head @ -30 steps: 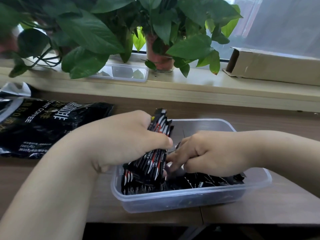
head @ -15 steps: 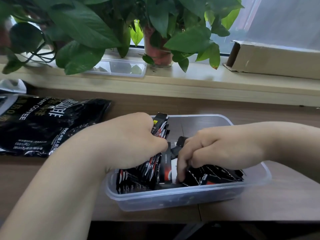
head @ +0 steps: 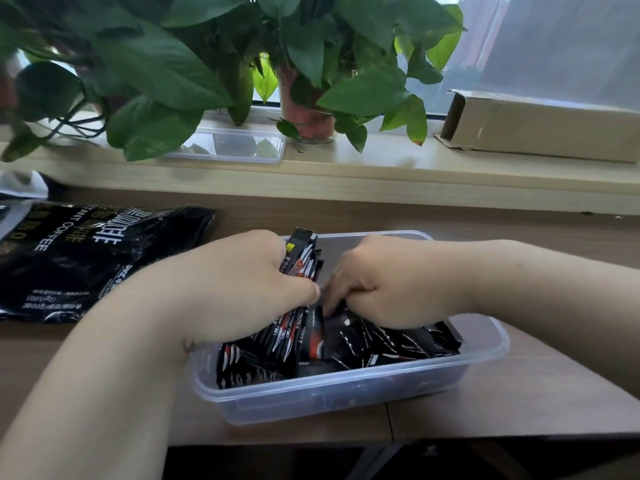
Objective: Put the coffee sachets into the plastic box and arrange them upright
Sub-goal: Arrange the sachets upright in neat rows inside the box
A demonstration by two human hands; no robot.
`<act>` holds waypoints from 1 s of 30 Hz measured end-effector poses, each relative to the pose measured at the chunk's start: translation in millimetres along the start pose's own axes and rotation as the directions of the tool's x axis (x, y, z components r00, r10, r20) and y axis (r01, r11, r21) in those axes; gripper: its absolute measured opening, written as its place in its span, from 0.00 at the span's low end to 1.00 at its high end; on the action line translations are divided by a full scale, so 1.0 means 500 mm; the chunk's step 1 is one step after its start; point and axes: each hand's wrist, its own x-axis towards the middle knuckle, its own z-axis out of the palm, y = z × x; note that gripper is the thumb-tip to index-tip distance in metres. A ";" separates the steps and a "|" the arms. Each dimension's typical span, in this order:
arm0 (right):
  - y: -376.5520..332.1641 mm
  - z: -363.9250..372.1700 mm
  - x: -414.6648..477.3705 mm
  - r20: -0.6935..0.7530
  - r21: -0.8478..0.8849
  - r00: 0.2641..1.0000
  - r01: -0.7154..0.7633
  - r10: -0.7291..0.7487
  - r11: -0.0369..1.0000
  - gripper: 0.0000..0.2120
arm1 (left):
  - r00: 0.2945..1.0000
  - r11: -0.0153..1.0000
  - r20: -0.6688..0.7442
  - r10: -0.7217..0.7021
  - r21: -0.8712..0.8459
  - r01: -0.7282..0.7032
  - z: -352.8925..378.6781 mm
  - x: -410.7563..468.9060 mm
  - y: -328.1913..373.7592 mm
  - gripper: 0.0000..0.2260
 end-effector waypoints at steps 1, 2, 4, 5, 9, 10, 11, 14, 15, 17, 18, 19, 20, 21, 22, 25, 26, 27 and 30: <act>-0.004 0.005 0.008 -0.014 -0.013 1.000 0.001 -0.001 1.000 0.22 | 1.000 1.000 -0.005 0.005 -0.023 -0.005 0.001 0.000 -0.001 0.21; -0.007 0.006 0.012 -0.032 -0.020 0.999 -0.017 0.016 1.000 0.20 | 1.000 0.999 -0.012 0.006 -0.050 -0.007 0.000 -0.001 -0.002 0.20; -0.008 0.003 0.016 -0.044 0.019 0.996 -0.076 0.077 0.997 0.14 | 0.999 0.994 -0.034 0.006 -0.109 -0.010 -0.003 -0.002 -0.006 0.21; -0.011 0.001 0.015 -0.036 0.072 0.996 -0.084 0.087 0.994 0.14 | 0.999 0.989 -0.046 0.006 -0.145 -0.012 -0.005 -0.002 -0.010 0.23; -0.005 0.005 0.017 -0.033 0.337 0.994 -0.085 0.102 0.938 0.17 | 0.994 0.969 -0.105 -0.022 -0.248 -0.005 -0.014 0.000 -0.028 0.31; -0.002 0.008 0.018 -0.043 0.411 0.993 -0.079 0.106 0.908 0.18 | 0.994 0.962 -0.107 -0.029 -0.273 -0.001 -0.015 0.001 -0.032 0.31; 0.001 0.010 0.018 -0.046 0.487 0.992 -0.077 0.113 0.870 0.18 | 0.994 0.958 -0.107 -0.032 -0.286 0.000 -0.016 0.001 -0.033 0.31; -0.001 0.014 0.014 0.011 0.674 0.996 -0.073 0.089 0.735 0.21 | 0.994 0.972 -0.104 -0.025 -0.233 0.000 -0.018 -0.001 -0.029 0.29; -0.002 0.015 0.012 0.034 0.697 0.998 -0.067 0.060 0.714 0.20 | 0.994 0.978 -0.106 -0.023 -0.210 0.000 -0.018 -0.001 -0.026 0.29; -0.006 0.016 0.009 0.067 0.712 0.998 -0.062 0.020 0.700 0.21 | 0.995 0.983 -0.092 -0.026 -0.181 0.009 -0.016 0.000 -0.025 0.29; -0.008 0.016 0.007 0.071 0.710 0.997 -0.060 0.014 0.701 0.21 | 0.997 0.985 -0.074 -0.034 -0.171 0.021 -0.015 0.000 -0.025 0.29; -0.010 0.016 0.005 0.069 0.711 0.998 -0.059 0.015 0.701 0.22 | 0.998 0.986 -0.056 -0.039 -0.161 0.030 -0.012 0.000 -0.024 0.28; -0.012 0.015 0.003 0.065 0.721 0.998 -0.064 0.025 0.690 0.23 | 0.998 0.989 -0.042 -0.043 -0.143 0.037 -0.010 0.001 -0.024 0.28; -0.013 0.016 0.000 0.061 0.738 0.997 -0.071 0.039 0.671 0.23 | 0.999 0.992 -0.033 -0.043 -0.121 0.039 -0.009 0.002 -0.021 0.27; -0.013 0.018 -0.001 0.053 0.755 0.997 -0.078 0.059 0.651 0.24 | 0.999 0.994 -0.024 -0.042 -0.099 0.039 -0.008 0.002 -0.018 0.26; -0.015 0.026 -0.007 0.014 0.814 0.991 -0.089 0.134 0.574 0.21 | 0.999 0.996 -0.004 -0.033 -0.088 0.032 -0.006 0.004 -0.010 0.23; -0.018 0.026 -0.009 -0.001 0.823 0.988 -0.088 0.157 0.561 0.18 | 0.999 0.995 -0.001 -0.036 -0.098 0.035 -0.006 0.004 -0.009 0.23; -0.022 0.027 -0.012 -0.023 0.820 0.983 -0.086 0.182 0.566 0.14 | 0.999 0.993 -0.002 -0.041 -0.112 0.040 -0.006 0.003 -0.009 0.23; -0.046 0.025 -0.025 -0.072 0.819 0.960 -0.098 0.270 0.566 0.06 | 0.999 0.976 -0.029 -0.038 -0.217 0.031 -0.006 0.004 -0.019 0.24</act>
